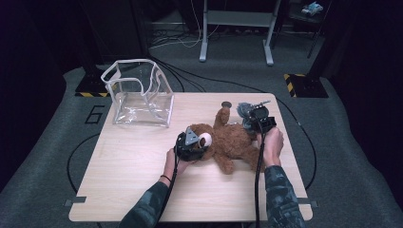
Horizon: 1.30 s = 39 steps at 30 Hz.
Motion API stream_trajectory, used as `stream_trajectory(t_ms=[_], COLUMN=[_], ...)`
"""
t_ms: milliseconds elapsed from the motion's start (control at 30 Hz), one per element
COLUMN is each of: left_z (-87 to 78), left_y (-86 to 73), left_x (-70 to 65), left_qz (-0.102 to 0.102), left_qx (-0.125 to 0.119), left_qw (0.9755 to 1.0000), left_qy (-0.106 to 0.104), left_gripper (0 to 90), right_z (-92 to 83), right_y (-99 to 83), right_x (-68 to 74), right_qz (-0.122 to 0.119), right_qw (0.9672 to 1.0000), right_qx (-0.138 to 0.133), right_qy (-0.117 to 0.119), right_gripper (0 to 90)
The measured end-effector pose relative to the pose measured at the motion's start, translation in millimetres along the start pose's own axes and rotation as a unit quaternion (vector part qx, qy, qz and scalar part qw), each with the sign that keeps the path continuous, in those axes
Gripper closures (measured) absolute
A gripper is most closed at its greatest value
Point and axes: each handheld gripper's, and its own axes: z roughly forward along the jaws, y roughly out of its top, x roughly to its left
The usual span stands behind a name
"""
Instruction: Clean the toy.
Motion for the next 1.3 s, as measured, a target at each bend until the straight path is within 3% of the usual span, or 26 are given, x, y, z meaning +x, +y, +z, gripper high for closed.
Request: stream_trajectory(t_ms=[67, 133, 233, 333, 400, 467, 567, 700, 767, 933, 1033, 1167, 1233, 1300], left_z=[-0.1, -0.1, -0.2, -0.2, -0.4, -0.1, -0.4, -0.2, -0.1, -0.1, -0.1, -0.1, 0.0, -0.2], left_y=[-0.1, -0.1, 0.0, 0.2, 0.1, 0.2, 0.2, 0.4, 0.5, 0.5, 0.4, 0.4, 0.4, 0.7], left_x=[0.2, 0.1, -0.1, -0.3, -0.2, -0.6, -0.3, -0.2, -0.2, 0.1, 0.4, 0.6, 0.4, 0.4], left_qz=[0.0, -0.001, 0.0, 0.001, 0.001, 0.001, 0.0, 0.001, 0.001, 0.0, 0.0, 0.0, 0.0, 0.0], left_qx=[0.001, 0.0, 0.001, 0.003, 0.003, 0.002, 0.002, 0.002, 0.001, 0.001, 0.001, 0.001, 0.001, 0.004], left_qw=[1.0, 1.0, 1.0, 1.0, 1.0, 1.0, 1.0, 1.0, 1.0, 1.0, 1.0, 1.0, 1.0, 1.0], left_qy=[0.0, 0.001, 0.002, 0.001, 0.001, 0.003, 0.0, 0.001, 0.001, 0.0, 0.001, 0.001, 0.001, 0.0], left_gripper=[46.3, 46.3, 46.3, 46.2, 46.2, 46.2, 46.2, 46.3, 46.2, 46.2, 46.3, 46.2, 46.2, 46.2], right_z=[-8.9, -16.0, -24.7, -24.6, -21.2, -18.4, -11.6, -5.2, -1.6, 5.6, -4.7, -29.3, -39.1, -43.9], right_y=[1.7, 4.6, 10.0, 11.2, 10.3, 9.8, 7.1, -1.4, -7.3, -18.1, -20.0, -17.1, -15.4, -14.7], right_x=[2.1, 6.7, 22.2, 41.1, 49.4, 47.8, 33.3, 13.3, 5.1, -13.3, -20.6, -18.7, -12.6, -1.3], right_qz=[0.003, 0.014, 0.013, -0.004, -0.014, -0.016, -0.012, 0.016, 0.016, 0.025, 0.041, 0.05, 0.049, 0.041], right_qw=[0.9995, 0.9979, 0.9928, 0.9886, 0.989, 0.99, 0.9937, 0.9957, 0.9974, 0.9991, 0.9985, 0.9946, 0.9907, 0.9879], right_qx=[-0.028, -0.045, -0.065, -0.061, -0.062, -0.057, -0.044, -0.027, -0.022, -0.004, -0.02, -0.067, -0.085, -0.087], right_qy=[0.014, 0.045, 0.1, 0.138, 0.133, 0.128, 0.102, 0.087, 0.067, 0.033, 0.03, 0.061, 0.094, 0.121], right_gripper=[76.6, 76.5, 76.3, 76.1, 76.1, 76.2, 76.2, 76.3, 76.3, 76.3, 76.2, 76.2, 76.1, 76.1])
